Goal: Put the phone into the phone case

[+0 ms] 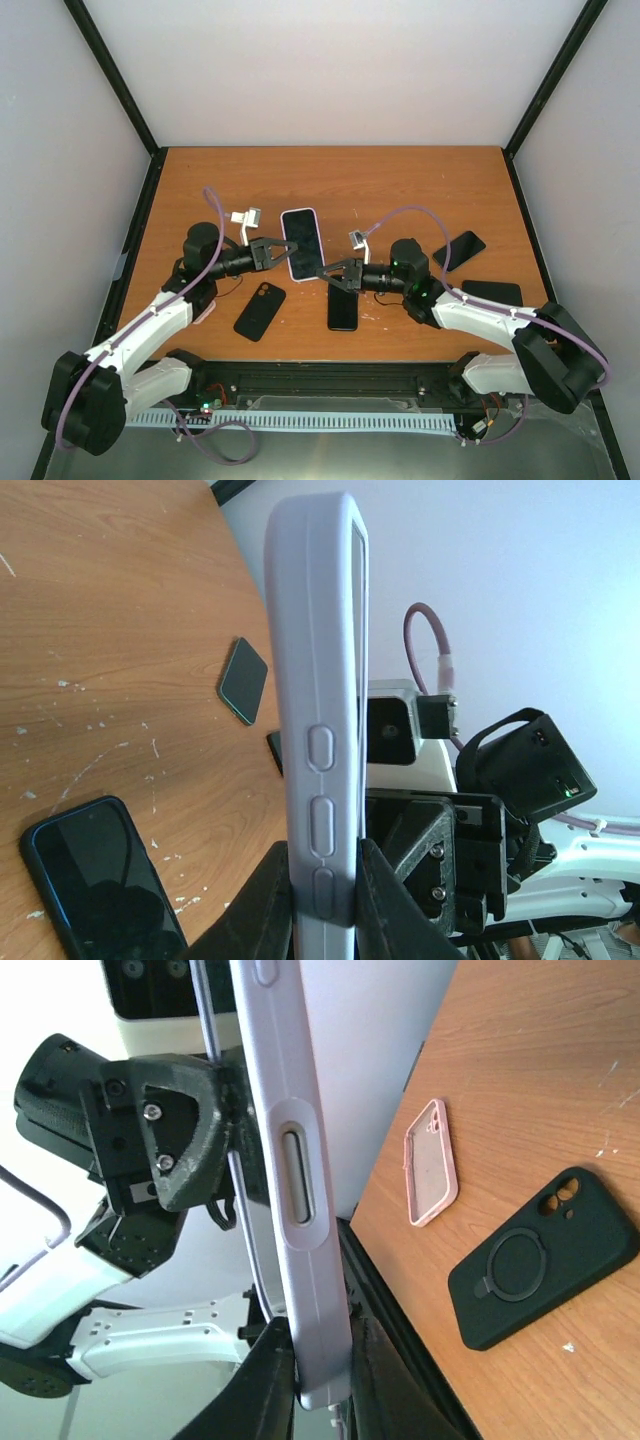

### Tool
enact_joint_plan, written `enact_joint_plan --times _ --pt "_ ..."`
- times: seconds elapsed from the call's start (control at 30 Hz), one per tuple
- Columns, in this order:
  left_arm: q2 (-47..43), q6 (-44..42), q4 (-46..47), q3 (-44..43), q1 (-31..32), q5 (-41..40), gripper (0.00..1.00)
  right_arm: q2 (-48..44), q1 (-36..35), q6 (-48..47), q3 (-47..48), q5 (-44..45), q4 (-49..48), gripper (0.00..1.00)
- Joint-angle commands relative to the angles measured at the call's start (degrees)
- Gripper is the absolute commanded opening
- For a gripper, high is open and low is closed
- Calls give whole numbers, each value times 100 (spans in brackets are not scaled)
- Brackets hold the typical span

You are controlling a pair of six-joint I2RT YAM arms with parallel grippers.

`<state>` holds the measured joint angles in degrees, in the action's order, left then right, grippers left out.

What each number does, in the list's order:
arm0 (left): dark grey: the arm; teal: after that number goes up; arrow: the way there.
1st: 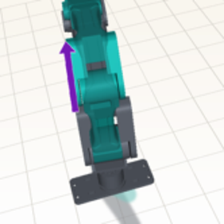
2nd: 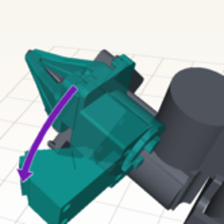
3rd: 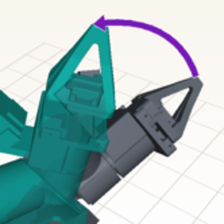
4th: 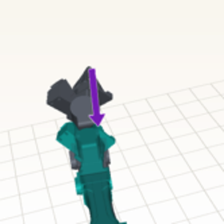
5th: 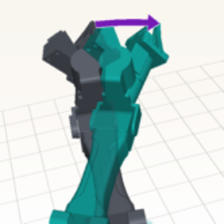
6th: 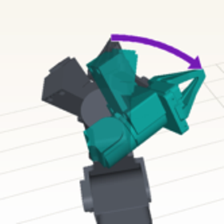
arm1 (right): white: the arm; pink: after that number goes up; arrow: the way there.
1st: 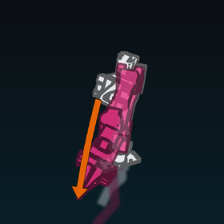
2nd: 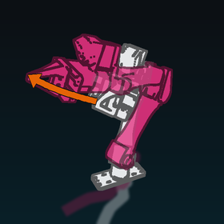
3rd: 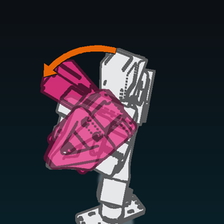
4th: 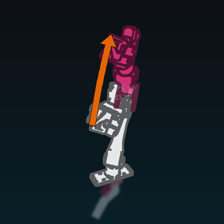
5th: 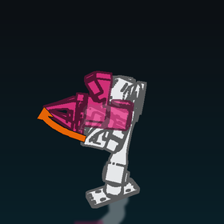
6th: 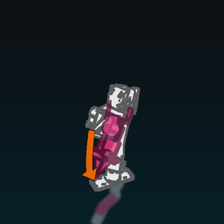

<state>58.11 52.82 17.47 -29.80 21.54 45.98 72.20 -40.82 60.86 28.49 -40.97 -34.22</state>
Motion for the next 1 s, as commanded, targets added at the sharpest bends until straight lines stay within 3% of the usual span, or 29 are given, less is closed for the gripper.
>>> enact_joint_plan --times 0.0,0.23,0.3,0.4,0.53,0.73,0.87,0.97 --pt "-33 -358 -72 -156 -19 -222 0 4 -40 172 -13 54 -517 5" --pt "-23 -568 -376 -187 -18 -365 1 28 -40 173 -28 185 -599 3" --pt "-34 -624 -546 -222 -18 -482 10 28 -40 159 -19 247 -620 3" --pt "-51 -688 -820 -236 -20 -717 41 63 -33 73 63 394 -446 3" --pt "-74 -745 -1219 -215 -18 -1034 67 224 31 54 246 473 -308 3" --pt "-121 -821 -1701 -134 -18 -1424 84 644 255 -45 472 696 -182 3" --pt "-100 -880 -2281 -115 -18 -2162 99 1096 624 -141 653 704 -48 3" --pt "51 -862 -2811 -144 -18 -2703 100 1406 901 -362 843 735 238 3"
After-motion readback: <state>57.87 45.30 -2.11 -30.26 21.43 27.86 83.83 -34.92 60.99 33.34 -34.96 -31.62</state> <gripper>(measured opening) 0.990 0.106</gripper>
